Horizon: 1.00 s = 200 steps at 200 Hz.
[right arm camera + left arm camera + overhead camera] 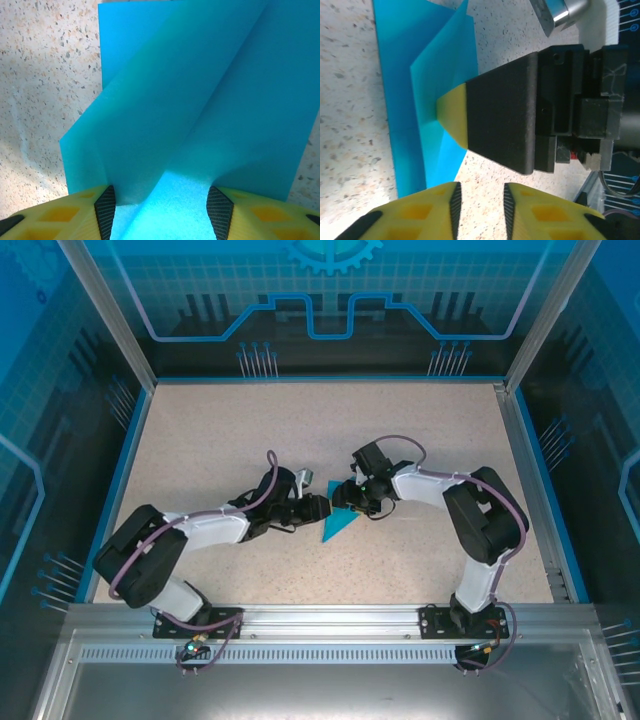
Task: Fold a paper plane with a square sheet of paper (pick it up from the middle)
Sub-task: Fourth fold the wing at the center of the table.
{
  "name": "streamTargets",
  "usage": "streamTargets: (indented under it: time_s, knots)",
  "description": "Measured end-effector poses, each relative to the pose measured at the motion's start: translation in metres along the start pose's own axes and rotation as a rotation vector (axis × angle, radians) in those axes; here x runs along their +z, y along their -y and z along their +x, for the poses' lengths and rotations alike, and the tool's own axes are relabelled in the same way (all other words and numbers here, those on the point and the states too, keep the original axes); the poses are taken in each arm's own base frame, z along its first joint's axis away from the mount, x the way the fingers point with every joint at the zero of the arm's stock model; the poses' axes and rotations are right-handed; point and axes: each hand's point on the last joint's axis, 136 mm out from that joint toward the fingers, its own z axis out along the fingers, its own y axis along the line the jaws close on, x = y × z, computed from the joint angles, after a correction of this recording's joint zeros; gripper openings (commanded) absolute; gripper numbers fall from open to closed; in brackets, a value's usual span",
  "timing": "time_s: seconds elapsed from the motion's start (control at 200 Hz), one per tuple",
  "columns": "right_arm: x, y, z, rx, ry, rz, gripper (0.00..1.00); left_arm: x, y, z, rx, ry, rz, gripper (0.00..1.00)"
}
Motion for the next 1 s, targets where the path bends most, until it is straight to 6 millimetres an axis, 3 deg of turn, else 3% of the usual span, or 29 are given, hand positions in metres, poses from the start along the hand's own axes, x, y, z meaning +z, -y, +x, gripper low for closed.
streamTargets:
  time_s: [0.225, 1.0]
  knots:
    - [0.001, 0.0, 0.001, -0.015, -0.018, 0.03, 0.58, 0.014, -0.008, 0.006, -0.033, -0.052, -0.01, 0.18]
    - [0.004, 0.003, 0.001, -0.011, -0.049, 0.089, 0.56, 0.03, -0.024, 0.015, -0.063, -0.105, -0.047, 0.13]
